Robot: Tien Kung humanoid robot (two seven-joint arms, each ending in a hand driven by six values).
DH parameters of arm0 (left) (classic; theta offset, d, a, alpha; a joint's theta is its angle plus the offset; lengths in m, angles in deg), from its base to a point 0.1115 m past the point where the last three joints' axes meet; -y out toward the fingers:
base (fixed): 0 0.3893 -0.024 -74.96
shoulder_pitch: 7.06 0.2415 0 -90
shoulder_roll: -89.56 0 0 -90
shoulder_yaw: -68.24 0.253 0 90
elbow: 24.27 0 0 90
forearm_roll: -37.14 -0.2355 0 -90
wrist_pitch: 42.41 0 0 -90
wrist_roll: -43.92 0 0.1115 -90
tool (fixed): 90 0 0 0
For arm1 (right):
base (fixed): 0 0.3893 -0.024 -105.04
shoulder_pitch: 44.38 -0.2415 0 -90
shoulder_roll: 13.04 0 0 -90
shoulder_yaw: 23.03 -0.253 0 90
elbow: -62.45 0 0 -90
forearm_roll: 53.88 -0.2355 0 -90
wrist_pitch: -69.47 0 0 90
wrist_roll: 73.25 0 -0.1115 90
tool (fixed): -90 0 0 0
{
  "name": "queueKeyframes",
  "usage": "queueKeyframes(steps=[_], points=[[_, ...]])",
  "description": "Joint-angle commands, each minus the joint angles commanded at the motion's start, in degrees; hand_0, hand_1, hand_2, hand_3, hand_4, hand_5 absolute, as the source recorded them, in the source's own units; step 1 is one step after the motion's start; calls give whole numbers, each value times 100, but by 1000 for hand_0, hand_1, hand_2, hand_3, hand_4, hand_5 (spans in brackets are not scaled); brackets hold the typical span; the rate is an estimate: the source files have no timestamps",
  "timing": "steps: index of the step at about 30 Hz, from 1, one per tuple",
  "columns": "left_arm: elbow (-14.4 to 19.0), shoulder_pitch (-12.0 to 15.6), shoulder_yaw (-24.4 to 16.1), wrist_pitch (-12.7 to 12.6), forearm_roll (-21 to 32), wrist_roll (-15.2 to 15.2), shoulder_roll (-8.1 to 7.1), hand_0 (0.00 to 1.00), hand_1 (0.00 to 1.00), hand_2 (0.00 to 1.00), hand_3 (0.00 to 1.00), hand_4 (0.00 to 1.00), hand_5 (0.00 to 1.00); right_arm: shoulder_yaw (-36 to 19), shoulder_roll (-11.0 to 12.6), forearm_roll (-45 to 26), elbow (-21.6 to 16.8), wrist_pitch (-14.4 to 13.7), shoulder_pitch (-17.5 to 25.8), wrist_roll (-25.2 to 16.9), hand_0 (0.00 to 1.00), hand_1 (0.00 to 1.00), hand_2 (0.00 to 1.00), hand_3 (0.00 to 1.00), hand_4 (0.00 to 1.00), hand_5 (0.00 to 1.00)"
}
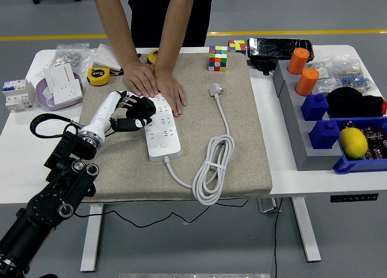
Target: Pick up the plug,place it near the board,insert it into the board,press the button
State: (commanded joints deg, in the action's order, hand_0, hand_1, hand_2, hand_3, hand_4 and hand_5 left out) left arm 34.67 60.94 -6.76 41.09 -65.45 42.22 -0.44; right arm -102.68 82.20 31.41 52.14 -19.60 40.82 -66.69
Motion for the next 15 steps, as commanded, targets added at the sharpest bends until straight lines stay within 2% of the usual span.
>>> queueKeyframes(steps=[3,6,10,15], points=[[130,90,-116,-18,152,31,0,735,577,474,480,572,2,-15,-3,4,0,-1,4,3,818,746,742,757,998,805],[140,155,-220,-42,16,6,-11,735,577,474,480,572,2,-27,-4,3,0,-4,7,2,818,746,742,757,998,805],[-77,175,-370,-76,-400,-62,-88,735,579,472,485,578,2,-26,-5,-11,0,-7,4,-4,818,746,742,757,998,805],[-331,184,-524,-121,-947,-122,-96,739,584,479,487,552,2,-17,-10,-20,0,-7,4,-6,818,746,742,757,998,805]])
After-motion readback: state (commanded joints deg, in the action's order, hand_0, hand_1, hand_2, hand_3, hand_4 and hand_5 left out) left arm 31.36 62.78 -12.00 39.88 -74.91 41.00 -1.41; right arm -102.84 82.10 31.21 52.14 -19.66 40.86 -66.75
